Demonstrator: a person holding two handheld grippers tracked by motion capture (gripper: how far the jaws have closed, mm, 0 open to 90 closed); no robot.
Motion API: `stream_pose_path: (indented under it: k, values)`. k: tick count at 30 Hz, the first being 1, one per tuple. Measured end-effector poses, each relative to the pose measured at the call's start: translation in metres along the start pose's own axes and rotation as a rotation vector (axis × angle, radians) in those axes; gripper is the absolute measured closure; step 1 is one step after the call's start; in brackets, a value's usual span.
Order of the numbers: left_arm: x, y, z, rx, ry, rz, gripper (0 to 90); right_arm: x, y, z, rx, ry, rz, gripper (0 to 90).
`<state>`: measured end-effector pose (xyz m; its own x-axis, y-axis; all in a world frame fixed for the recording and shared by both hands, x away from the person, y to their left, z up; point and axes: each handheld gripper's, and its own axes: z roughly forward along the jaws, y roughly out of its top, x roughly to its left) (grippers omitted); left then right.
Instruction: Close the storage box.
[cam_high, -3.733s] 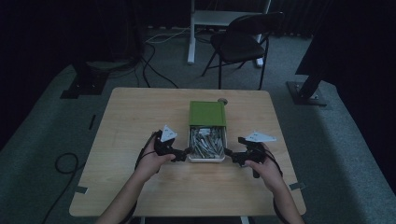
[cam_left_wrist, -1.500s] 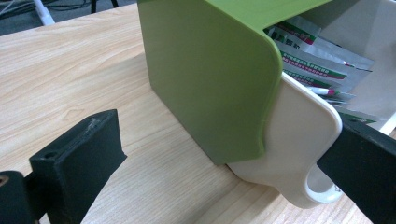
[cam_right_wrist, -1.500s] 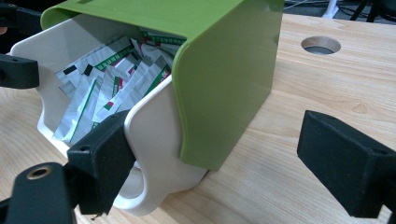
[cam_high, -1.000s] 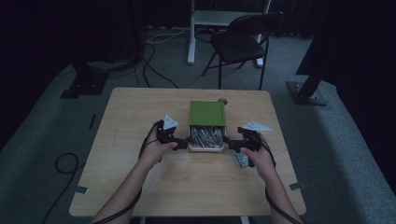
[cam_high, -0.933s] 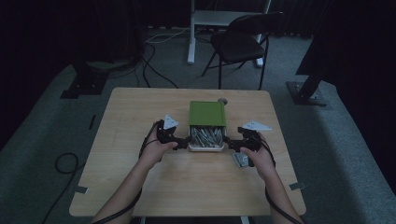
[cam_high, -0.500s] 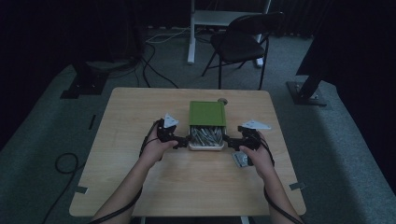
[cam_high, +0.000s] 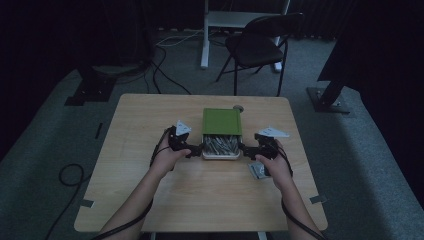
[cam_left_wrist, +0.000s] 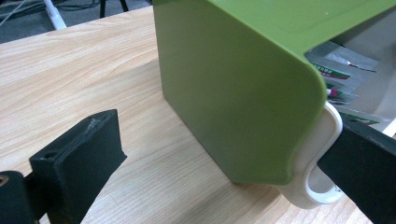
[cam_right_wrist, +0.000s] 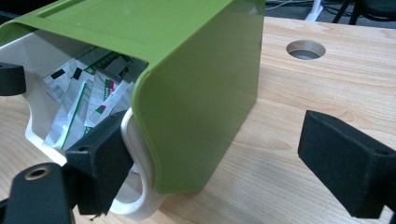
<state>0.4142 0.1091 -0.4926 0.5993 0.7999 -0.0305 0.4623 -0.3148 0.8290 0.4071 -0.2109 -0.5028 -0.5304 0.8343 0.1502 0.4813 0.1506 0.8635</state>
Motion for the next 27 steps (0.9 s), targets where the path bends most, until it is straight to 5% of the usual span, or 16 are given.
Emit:
stream_pose_path:
  k: [27]
  values:
    - [0.0002,0.0029,0.0062,-0.001,0.04,-0.004,2.4,-0.0025,0.0047,0.0078,0.006,-0.023,0.012,11.7]
